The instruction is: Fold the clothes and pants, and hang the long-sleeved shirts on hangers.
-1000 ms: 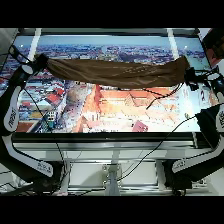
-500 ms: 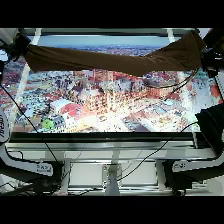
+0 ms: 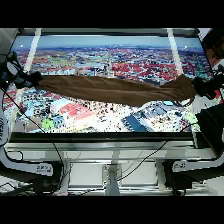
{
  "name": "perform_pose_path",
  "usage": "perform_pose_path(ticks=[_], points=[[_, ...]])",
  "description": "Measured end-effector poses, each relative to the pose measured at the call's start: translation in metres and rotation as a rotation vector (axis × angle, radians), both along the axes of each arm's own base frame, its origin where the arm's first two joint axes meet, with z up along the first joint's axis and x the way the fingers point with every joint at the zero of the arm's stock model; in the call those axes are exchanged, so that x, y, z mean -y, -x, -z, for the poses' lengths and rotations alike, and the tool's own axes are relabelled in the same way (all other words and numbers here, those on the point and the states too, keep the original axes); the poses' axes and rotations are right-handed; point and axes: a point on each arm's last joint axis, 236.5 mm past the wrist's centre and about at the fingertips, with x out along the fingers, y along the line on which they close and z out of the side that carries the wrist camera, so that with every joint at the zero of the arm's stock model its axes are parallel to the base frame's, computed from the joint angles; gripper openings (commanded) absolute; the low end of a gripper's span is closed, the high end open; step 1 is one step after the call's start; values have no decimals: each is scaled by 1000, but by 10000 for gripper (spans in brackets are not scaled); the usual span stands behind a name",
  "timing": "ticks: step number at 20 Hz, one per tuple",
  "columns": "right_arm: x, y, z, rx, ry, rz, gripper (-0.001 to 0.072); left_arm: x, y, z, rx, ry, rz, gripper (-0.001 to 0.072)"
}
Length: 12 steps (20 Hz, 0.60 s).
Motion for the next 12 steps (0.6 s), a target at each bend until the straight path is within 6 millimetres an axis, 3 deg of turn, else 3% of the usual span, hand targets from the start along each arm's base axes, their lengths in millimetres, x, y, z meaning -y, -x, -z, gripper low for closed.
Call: perform_pose_path(ticks=[1,2,4,7,10,11,12], points=[[-2,10,6,-40,-5,-10,41,1,13,10,-50,1,5,23],[-4,19,10,-74,-10,-18,161,3,24,19,-94,5,9,23],[-4,32,15,-125,-12,-31,696,4,38,29,-147,7,14,23],[-6,44,14,-173,-20,-54,677,6,51,36,-196,14,19,23],[-5,47,-2,-190,-16,-82,663,7,54,31,-197,10,32,23],[-4,45,-11,-183,-10,-88,518,7,52,25,-178,2,40,23],[-2,41,-21,-167,1,-92,276,6,48,17,-150,-9,50,23]])
